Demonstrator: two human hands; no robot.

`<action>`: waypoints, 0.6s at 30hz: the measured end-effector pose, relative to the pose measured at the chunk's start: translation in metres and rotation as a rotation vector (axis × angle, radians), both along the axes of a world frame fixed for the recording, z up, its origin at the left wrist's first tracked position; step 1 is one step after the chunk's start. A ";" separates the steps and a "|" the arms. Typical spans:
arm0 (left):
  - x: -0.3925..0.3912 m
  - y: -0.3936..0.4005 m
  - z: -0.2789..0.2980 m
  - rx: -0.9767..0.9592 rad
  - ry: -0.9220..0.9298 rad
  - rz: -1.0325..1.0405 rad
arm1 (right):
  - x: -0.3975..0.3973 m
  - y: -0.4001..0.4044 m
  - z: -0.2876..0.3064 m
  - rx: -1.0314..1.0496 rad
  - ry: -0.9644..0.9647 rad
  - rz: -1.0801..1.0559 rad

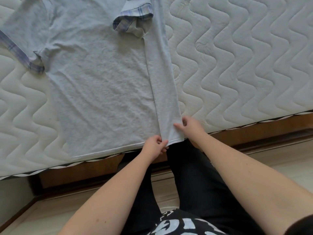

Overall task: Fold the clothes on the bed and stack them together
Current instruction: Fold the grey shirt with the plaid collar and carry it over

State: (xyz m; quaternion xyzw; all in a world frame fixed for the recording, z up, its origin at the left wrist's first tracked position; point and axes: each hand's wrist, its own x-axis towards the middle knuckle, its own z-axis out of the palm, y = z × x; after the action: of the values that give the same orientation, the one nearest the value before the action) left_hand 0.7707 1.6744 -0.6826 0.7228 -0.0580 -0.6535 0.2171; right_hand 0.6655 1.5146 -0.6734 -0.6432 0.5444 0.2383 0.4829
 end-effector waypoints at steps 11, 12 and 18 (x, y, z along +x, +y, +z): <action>0.023 -0.031 0.006 0.053 -0.232 -0.245 | -0.018 0.020 0.002 -0.090 0.164 0.086; 0.027 -0.036 0.006 0.024 -0.286 -0.225 | -0.017 0.021 0.002 -0.101 0.157 0.098; 0.042 -0.055 0.004 -0.005 -0.250 -0.041 | -0.018 0.022 -0.001 -0.120 0.062 -0.029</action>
State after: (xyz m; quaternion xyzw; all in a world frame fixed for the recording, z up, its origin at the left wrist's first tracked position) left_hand 0.8122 1.6195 -0.6785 0.7967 -0.1010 -0.5624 0.1968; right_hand 0.6479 1.5362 -0.6745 -0.6554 0.5817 0.2181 0.4296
